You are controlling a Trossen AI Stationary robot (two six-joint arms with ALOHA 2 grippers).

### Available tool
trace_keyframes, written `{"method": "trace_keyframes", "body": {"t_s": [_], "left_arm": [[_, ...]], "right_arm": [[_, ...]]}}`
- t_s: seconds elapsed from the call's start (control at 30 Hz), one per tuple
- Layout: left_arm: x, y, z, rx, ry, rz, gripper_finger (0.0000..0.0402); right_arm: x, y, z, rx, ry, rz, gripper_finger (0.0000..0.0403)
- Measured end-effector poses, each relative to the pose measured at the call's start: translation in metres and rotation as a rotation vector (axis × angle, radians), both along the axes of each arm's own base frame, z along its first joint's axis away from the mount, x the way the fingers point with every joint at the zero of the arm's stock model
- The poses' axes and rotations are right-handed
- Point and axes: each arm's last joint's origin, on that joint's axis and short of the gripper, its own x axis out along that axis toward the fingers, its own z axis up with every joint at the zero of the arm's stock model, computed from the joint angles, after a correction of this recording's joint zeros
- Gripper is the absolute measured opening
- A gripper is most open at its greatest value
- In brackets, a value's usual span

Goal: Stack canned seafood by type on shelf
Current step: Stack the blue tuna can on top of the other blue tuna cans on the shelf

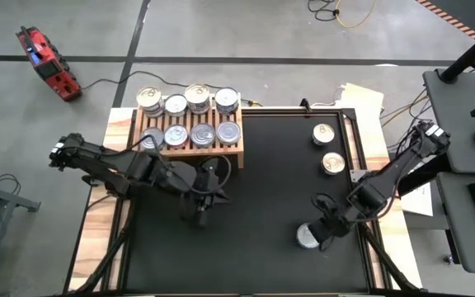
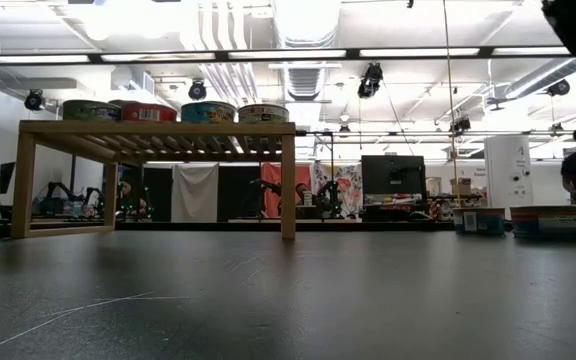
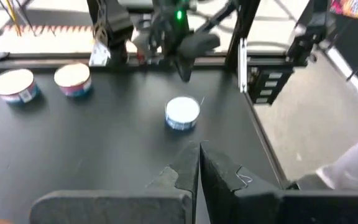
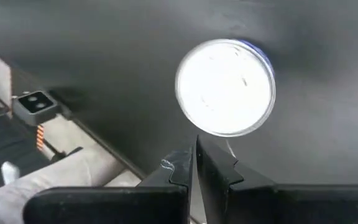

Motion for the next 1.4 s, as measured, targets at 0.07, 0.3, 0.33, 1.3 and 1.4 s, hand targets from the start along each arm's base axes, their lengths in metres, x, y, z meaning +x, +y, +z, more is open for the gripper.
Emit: {"method": "trace_keyframes", "body": {"t_s": [0.07,0.3,0.33,1.3,1.4], "left_arm": [[-0.002,0.001,-0.005,-0.011,-0.048,-0.002,0.0000],[-0.032,0.012,-0.023,-0.132,-0.147,0.055,0.0000],[-0.039,0.014,-0.023,-0.160,-0.148,0.079,0.0000],[-0.090,0.031,-0.035,-0.242,0.225,0.282,0.0000],[-0.087,0.030,-0.038,-0.232,0.246,0.285,0.0000]], "right_arm": [[-0.002,0.002,-0.006,-0.009,0.022,0.000,0.0013],[-0.001,0.007,-0.021,-0.059,0.067,0.030,0.0013],[0.000,0.008,-0.024,-0.068,0.074,0.035,0.0013],[0.019,0.008,-0.055,-0.222,0.061,0.071,0.0013],[0.020,0.010,-0.058,-0.208,0.084,0.105,0.0013]]}}
